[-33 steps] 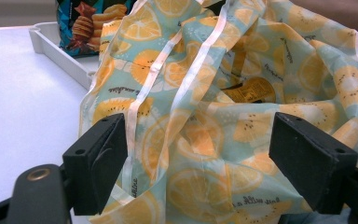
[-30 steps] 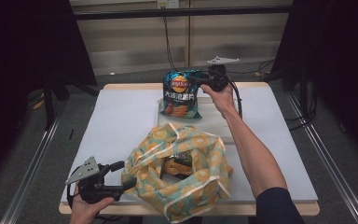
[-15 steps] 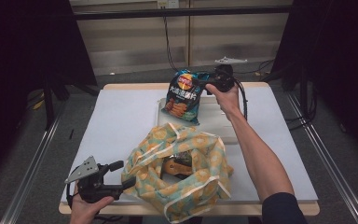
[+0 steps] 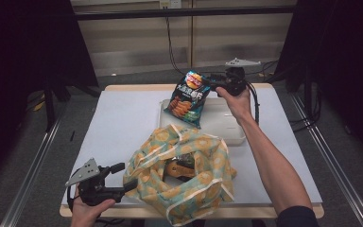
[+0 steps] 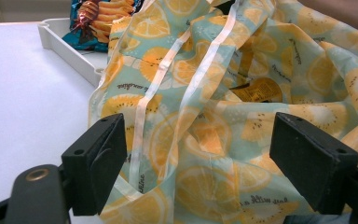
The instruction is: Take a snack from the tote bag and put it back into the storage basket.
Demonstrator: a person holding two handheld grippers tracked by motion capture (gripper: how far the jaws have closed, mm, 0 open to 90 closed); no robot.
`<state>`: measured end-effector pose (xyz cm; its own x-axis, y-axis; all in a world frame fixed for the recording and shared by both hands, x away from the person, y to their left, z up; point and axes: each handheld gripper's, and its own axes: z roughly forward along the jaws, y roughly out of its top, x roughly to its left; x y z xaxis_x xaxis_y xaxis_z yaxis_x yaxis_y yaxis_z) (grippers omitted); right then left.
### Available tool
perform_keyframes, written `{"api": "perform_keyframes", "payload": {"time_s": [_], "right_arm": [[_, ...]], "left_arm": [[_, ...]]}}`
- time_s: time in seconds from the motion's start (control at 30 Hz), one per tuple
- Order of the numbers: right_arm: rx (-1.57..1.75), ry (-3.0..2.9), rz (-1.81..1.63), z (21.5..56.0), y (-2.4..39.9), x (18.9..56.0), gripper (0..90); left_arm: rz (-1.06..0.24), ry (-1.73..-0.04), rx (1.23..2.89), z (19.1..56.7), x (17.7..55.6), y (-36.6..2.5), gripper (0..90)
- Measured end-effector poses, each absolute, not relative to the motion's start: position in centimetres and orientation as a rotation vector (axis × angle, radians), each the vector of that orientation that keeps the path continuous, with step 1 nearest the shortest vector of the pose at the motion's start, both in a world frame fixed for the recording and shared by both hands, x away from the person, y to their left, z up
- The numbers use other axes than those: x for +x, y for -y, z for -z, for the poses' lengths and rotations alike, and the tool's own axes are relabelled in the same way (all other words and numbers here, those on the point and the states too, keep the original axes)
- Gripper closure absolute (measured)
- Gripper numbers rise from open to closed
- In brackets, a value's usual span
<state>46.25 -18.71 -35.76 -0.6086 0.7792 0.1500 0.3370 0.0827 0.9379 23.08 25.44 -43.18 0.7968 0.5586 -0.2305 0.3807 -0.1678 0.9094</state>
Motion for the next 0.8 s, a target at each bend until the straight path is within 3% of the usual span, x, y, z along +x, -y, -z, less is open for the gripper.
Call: {"api": "perform_keyframes", "payload": {"time_s": [0.1, 0.23, 0.8], "right_arm": [[1.089, -2.061, -1.551, 37.1, 18.0, 45.4, 74.4], [1.095, -2.185, -1.534, 39.7, 17.1, 44.9, 90.0], [1.069, -2.509, -1.394, 45.4, 14.0, 46.5, 90.0]], "left_arm": [[-0.187, -0.729, 1.788, 43.2, 23.1, -25.4, 18.6], [-0.191, -0.721, 1.798, 43.1, 23.0, -25.3, 18.6], [-0.213, -0.729, 1.805, 43.0, 23.0, -25.5, 18.6]]}}
